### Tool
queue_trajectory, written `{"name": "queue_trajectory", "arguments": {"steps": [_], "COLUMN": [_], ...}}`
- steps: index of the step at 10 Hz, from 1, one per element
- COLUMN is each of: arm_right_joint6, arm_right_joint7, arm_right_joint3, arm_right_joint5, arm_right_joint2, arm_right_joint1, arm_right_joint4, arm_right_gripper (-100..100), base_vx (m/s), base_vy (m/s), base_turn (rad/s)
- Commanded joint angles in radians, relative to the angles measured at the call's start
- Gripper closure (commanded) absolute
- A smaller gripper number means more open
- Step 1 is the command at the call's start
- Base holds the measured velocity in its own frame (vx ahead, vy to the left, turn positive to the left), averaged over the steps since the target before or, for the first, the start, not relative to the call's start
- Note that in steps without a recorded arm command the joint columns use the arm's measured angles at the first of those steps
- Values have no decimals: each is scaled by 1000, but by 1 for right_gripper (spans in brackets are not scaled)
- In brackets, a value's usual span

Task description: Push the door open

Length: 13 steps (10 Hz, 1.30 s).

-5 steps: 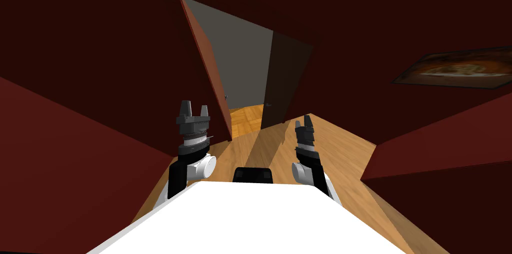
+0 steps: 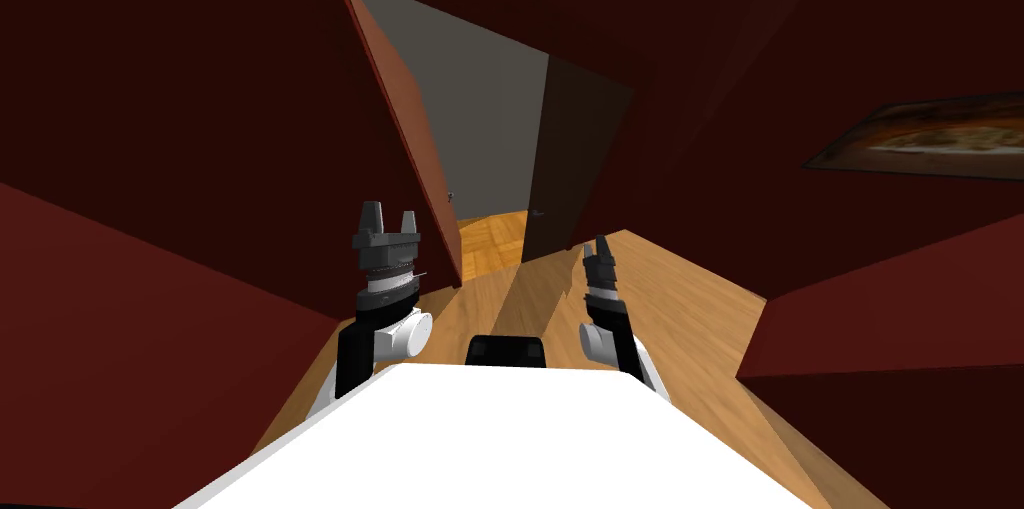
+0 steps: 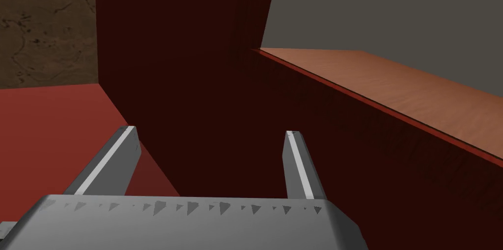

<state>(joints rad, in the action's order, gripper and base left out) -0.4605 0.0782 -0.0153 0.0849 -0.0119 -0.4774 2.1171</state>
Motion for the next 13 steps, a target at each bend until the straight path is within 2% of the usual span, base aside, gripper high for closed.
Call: {"name": "queue_trajectory", "arguments": {"steps": [1,6,13], "arm_right_joint6": [-14,-46,-102], "arm_right_joint7": [-17,-53,-114], "arm_right_joint3": [0,-2,-5], "arm_right_joint5": [9,31,69], "arm_right_joint2": [12,35,65], "arm_right_joint1": [16,64,145], "arm_right_joint4": [-46,-163,-358], "arm_right_gripper": [-100,-100,-100], "base_vx": [129,109,94], "base_vy": [-43,-36,-42], "base_turn": [23,21,25]}}
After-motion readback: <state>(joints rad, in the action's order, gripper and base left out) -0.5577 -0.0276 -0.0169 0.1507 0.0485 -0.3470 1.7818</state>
